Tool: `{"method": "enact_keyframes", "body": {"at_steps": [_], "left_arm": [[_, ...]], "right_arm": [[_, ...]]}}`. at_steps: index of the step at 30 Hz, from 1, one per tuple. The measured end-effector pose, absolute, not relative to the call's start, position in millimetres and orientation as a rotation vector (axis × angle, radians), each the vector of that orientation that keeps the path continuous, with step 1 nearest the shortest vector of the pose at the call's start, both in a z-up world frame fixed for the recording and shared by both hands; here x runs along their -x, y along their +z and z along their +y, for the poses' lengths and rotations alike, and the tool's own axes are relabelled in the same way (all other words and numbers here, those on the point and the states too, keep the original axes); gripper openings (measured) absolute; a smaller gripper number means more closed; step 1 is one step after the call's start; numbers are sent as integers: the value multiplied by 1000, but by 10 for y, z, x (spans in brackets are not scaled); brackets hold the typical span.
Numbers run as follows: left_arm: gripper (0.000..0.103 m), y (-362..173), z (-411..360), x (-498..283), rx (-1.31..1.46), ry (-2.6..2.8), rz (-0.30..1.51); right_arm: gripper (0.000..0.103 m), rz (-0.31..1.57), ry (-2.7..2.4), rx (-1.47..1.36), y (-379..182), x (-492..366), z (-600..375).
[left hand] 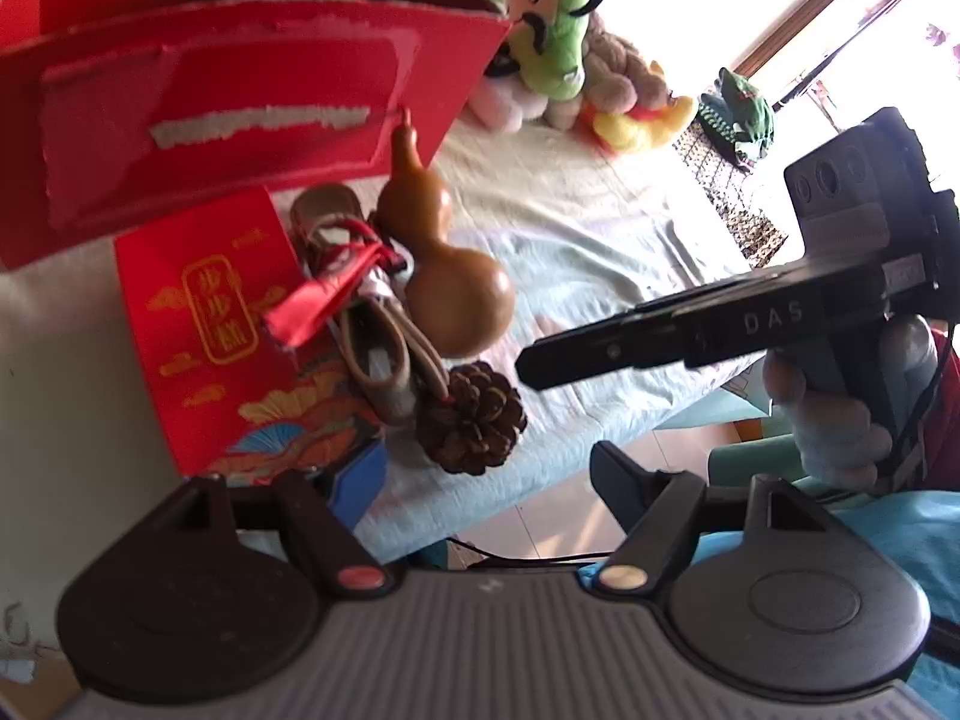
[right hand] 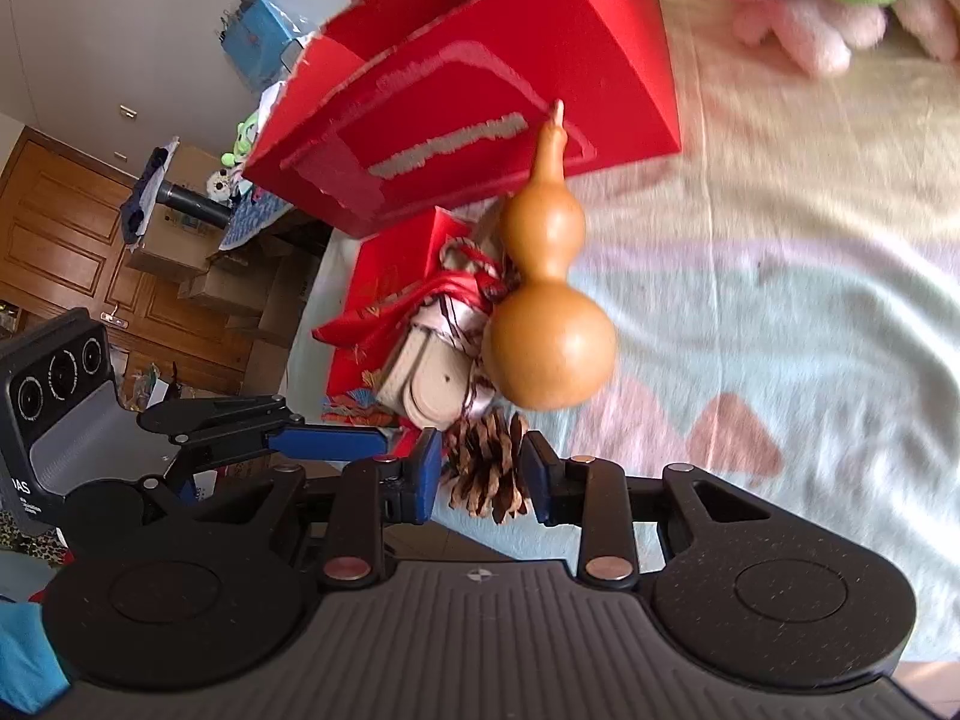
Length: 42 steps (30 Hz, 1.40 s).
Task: Organize objects
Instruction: 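Grasp the brown pine cone with the right gripper, then carry the pine cone over the red box and lower it inside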
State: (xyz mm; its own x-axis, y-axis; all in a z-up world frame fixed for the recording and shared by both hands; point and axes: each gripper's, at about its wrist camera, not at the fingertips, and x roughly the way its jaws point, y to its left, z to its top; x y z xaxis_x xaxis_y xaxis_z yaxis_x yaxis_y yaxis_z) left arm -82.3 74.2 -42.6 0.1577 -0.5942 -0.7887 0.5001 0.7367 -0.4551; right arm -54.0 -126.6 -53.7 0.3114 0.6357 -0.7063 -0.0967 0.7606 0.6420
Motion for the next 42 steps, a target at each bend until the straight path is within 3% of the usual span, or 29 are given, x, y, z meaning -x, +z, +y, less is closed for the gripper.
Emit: {"method": "enact_keyframes", "body": {"at_steps": [10, 17, 19, 42], "left_arm": [[75, -629, 534, 723, 101, -764, 1220], [73, -663, 391, 694, 72, -763, 1213], [64, -634, 365, 708, 64, -785, 1203], [59, -225, -54, 745, -111, -997, 1051]], "right_arm": [[45, 1214, 506, -614, -713, 536, -1313], [38, 1246, 521, -645, -755, 565, -1370], [37, 1258, 520, -652, -762, 591, -1419], [37, 1121, 448, -633, -293, 705, -1762]]}}
